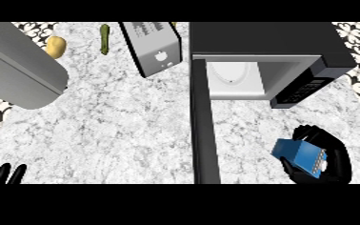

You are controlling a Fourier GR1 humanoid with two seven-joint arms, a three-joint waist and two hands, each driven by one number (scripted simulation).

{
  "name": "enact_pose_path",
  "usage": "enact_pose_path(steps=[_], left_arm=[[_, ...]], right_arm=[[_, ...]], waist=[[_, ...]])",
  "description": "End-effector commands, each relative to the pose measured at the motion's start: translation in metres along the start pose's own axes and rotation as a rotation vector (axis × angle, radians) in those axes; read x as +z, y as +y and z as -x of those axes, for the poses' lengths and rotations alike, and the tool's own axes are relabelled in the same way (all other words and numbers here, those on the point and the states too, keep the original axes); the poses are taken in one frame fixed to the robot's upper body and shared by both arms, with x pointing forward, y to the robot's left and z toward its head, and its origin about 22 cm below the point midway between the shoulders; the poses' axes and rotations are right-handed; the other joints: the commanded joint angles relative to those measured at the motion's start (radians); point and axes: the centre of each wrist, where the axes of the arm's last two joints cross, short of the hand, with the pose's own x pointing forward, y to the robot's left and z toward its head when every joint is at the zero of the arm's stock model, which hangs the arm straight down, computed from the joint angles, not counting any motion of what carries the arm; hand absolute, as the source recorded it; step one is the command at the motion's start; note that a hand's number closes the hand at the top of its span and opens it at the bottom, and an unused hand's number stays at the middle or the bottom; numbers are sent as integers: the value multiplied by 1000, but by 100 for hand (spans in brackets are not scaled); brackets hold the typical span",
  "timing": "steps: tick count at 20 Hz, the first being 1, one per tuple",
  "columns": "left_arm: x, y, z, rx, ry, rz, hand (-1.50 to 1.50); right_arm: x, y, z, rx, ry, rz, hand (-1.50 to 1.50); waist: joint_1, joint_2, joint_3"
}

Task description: Pick up the milk, place it into the microwave and close the microwave

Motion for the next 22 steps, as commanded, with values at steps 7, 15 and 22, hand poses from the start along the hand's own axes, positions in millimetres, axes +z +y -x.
enact_pose_path(steps=[7, 15, 22], left_arm=[[-5, 2, -5, -17, 7, -23, -150], [19, 12, -1, 2, 35, -12, -150], [2, 17, 4, 7, 3, -12, -150]], right_arm=[[-48, 60, -40, 119, -53, -16, 150], [-119, 83, -29, 209, 34, -29, 150], [-175, 94, -3, 215, 73, -43, 150]], waist=[[2, 1, 0], [20, 2, 0], [22, 6, 1]])
